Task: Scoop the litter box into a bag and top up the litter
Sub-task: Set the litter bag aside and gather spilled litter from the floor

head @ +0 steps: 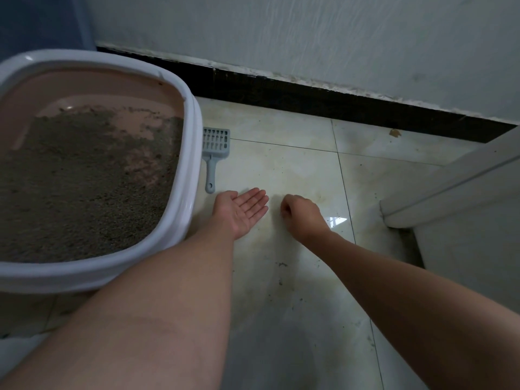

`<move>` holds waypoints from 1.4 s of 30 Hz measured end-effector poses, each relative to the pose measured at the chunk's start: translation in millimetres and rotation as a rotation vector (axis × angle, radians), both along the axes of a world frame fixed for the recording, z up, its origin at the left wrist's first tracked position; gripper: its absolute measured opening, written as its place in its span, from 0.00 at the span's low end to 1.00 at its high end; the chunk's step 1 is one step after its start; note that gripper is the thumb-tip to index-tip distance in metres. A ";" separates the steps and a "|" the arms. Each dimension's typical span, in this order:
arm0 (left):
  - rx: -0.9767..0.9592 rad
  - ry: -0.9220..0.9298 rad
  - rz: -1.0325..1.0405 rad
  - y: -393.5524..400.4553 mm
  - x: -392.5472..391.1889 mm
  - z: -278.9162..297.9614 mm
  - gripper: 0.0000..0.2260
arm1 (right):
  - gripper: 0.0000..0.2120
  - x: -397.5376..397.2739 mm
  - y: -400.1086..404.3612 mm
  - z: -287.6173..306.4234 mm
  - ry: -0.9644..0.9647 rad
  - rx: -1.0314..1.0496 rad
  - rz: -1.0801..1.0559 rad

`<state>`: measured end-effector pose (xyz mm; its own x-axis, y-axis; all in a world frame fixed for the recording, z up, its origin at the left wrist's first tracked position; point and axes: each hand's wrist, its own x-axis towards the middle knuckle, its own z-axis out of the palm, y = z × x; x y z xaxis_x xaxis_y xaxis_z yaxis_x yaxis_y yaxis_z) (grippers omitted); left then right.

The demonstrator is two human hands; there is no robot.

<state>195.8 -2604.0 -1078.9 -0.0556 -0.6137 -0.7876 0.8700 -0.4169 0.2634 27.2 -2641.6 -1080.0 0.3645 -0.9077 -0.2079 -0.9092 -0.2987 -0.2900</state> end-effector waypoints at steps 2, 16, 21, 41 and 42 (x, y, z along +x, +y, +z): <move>0.006 -0.005 0.001 -2.0 -1.5 -0.7 0.21 | 0.05 9.4 2.2 3.6 -0.090 -0.048 0.066; -0.007 0.017 0.016 -2.5 -11.7 -5.1 0.19 | 0.10 51.4 2.9 28.8 -0.229 -0.054 0.208; -0.008 0.037 0.038 -2.7 -8.6 -9.2 0.20 | 0.09 8.9 -15.3 22.7 -0.136 -0.100 0.069; -0.031 0.121 0.051 -4.6 -7.9 -9.1 0.20 | 0.07 -21.3 -1.8 -4.0 0.138 -0.012 0.122; -0.026 0.117 0.048 -3.9 -7.4 -10.1 0.21 | 0.07 -20.3 -1.0 -5.1 0.131 -0.010 0.119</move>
<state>188.3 -2607.8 -1089.0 -0.1166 -0.6378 -0.7614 0.9143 -0.3684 0.1686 6.8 -2642.6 -1085.1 0.4395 -0.8623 -0.2516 -0.8973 -0.4085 -0.1673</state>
